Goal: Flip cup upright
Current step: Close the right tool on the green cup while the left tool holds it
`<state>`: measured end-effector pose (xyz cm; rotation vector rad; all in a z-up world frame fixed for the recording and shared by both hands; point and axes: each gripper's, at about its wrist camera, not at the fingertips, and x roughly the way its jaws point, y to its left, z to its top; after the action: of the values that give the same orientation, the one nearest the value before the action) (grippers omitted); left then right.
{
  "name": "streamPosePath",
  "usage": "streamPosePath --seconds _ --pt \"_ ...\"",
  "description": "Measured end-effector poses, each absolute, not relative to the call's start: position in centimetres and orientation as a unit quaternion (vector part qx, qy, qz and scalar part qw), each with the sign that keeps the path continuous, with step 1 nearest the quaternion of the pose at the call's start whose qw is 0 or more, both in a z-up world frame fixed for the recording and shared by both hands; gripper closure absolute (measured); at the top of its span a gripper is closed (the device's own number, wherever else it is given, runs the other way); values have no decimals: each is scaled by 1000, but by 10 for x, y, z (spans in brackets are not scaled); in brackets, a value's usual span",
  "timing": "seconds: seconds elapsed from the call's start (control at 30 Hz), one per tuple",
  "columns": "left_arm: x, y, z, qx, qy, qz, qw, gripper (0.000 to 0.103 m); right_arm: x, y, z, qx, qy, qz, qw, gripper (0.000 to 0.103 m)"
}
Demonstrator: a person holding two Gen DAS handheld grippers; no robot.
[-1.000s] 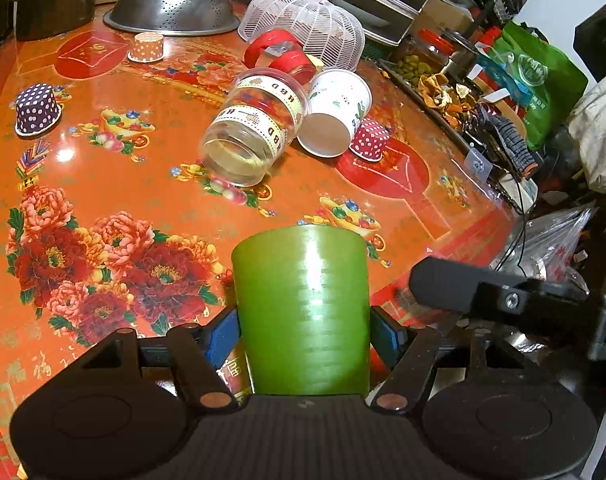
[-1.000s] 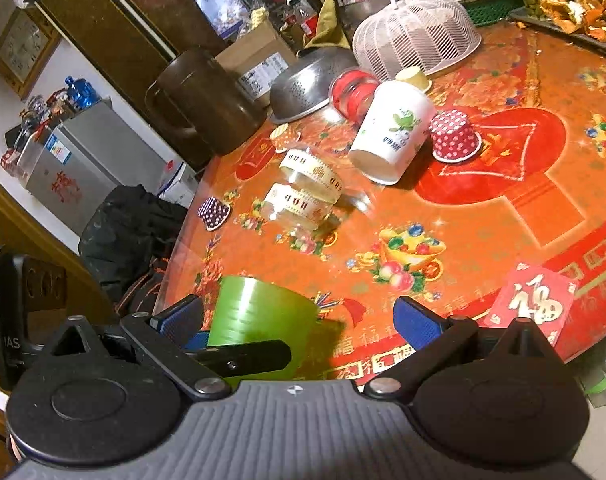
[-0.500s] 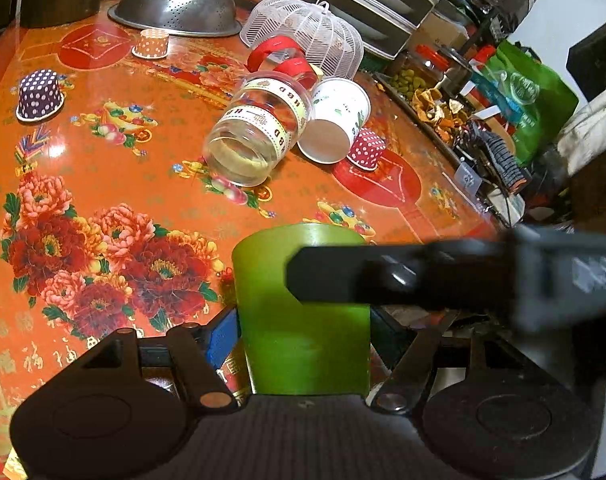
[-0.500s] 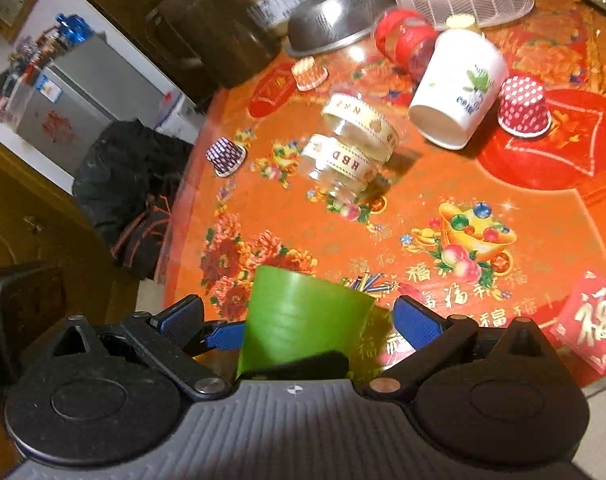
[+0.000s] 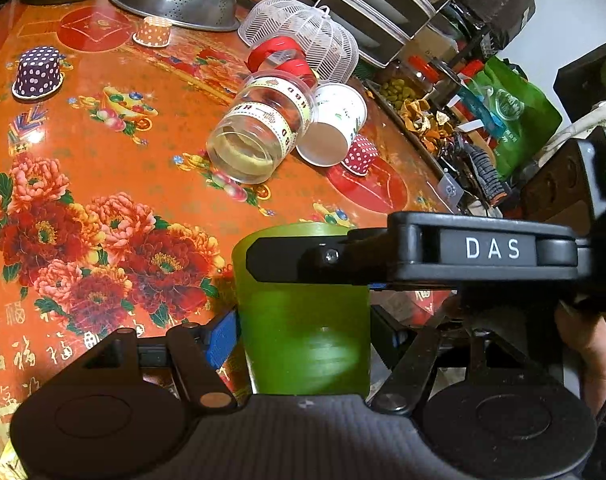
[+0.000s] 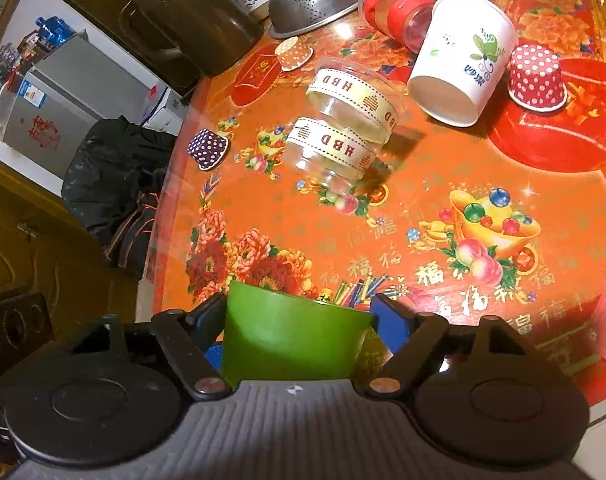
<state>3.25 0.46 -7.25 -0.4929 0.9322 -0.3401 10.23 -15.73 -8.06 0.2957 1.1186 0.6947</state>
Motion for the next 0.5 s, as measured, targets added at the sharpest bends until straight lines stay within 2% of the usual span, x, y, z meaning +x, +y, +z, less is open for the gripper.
streamPosePath --seconds 0.5 --pt "32 6 -74 -239 441 -154 851 29 102 -158 -82 142 510 330 781 25"
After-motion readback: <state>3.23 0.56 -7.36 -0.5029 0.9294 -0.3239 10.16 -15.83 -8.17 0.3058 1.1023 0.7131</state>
